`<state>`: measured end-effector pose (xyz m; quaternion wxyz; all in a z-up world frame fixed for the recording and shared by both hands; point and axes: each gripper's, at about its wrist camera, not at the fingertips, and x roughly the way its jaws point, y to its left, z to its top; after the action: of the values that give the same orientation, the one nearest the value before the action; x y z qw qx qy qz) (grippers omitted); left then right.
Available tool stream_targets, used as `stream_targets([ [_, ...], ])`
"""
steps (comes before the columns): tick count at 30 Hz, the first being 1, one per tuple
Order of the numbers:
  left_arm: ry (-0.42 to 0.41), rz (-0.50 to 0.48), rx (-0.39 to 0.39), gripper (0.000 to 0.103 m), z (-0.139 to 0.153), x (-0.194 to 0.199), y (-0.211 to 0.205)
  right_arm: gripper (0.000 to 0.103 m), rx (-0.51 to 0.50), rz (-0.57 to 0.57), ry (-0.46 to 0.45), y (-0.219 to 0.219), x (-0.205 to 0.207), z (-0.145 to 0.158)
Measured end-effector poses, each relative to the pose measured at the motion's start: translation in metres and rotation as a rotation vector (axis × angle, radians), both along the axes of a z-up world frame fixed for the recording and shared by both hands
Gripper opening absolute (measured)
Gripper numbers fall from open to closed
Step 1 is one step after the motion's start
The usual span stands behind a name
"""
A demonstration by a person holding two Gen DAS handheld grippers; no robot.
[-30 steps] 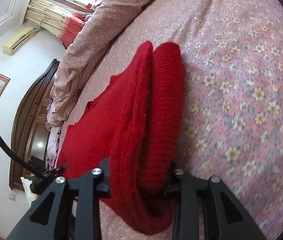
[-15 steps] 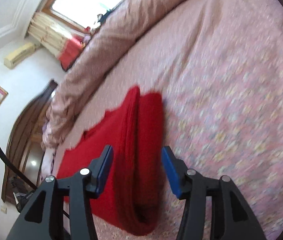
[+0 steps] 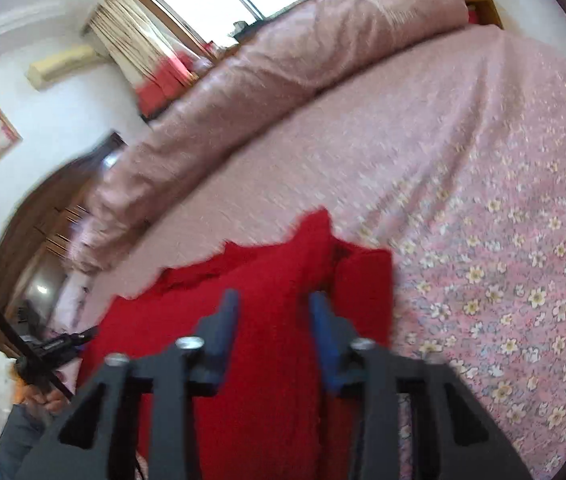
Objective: Fold small clothes
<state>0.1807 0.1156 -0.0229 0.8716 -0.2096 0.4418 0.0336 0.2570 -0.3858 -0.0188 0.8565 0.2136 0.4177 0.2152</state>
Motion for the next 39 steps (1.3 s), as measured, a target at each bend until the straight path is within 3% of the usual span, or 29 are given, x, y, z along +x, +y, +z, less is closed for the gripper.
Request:
stream_targets([
  [1,-0.01,0.005,0.005,0.003,-0.001,-0.003,0.0,0.01,-0.035,-0.005,0.022,0.004,0.004,-0.004],
  [3,-0.027,0.018,-0.004,0.002,-0.001,-0.011,0.003,0.009,-0.005,-0.008,0.009,0.003,0.006,-0.003],
  [7,-0.05,0.035,0.026,0.003,0.001,-0.027,0.005,0.009,0.008,-0.045,-0.063,0.0,0.013,0.01],
  [11,-0.03,0.024,0.091,0.004,0.008,-0.035,-0.002,0.012,-0.008,-0.046,-0.011,0.006,0.021,-0.003],
  [13,-0.056,0.016,0.146,0.007,0.023,-0.044,-0.014,0.018,0.062,-0.03,-0.052,0.004,0.015,0.002],
  [16,-0.118,-0.043,0.234,0.016,0.048,-0.057,-0.048,0.024,0.095,-0.007,-0.184,0.0,-0.01,0.026],
  [19,-0.152,-0.145,0.184,0.015,0.06,-0.059,-0.09,0.027,0.116,0.023,-0.233,-0.005,-0.039,0.038],
  [20,-0.151,-0.168,0.171,0.011,0.06,-0.058,-0.102,0.027,0.099,0.028,-0.236,-0.006,-0.048,0.039],
  [21,-0.143,-0.203,0.147,0.0,0.058,-0.054,-0.12,0.027,0.08,0.028,-0.241,-0.006,-0.054,0.04],
  [23,-0.125,-0.25,0.089,0.0,0.052,-0.045,-0.146,0.027,0.037,0.044,-0.272,-0.008,-0.072,0.044],
  [24,-0.104,-0.277,0.054,0.0,0.046,-0.04,-0.159,0.021,0.036,0.057,-0.276,-0.009,-0.078,0.044],
  [25,-0.093,-0.303,0.035,0.0,0.04,-0.037,-0.171,0.009,0.055,0.088,-0.263,-0.008,-0.082,0.043],
  [28,-0.11,-0.297,0.051,0.0,0.034,-0.031,-0.192,0.001,0.056,0.136,-0.208,0.013,-0.084,0.034],
  [34,-0.034,-0.275,0.072,0.0,0.009,-0.016,-0.203,0.0,0.071,0.285,-0.149,0.081,-0.074,0.017],
  [37,-0.025,-0.285,0.086,0.0,-0.008,-0.019,-0.208,0.0,-0.066,0.27,-0.043,0.104,-0.061,-0.01],
  [39,-0.034,-0.287,0.118,0.0,-0.008,-0.022,-0.212,0.0,-0.046,0.243,-0.018,0.099,-0.054,-0.025],
])
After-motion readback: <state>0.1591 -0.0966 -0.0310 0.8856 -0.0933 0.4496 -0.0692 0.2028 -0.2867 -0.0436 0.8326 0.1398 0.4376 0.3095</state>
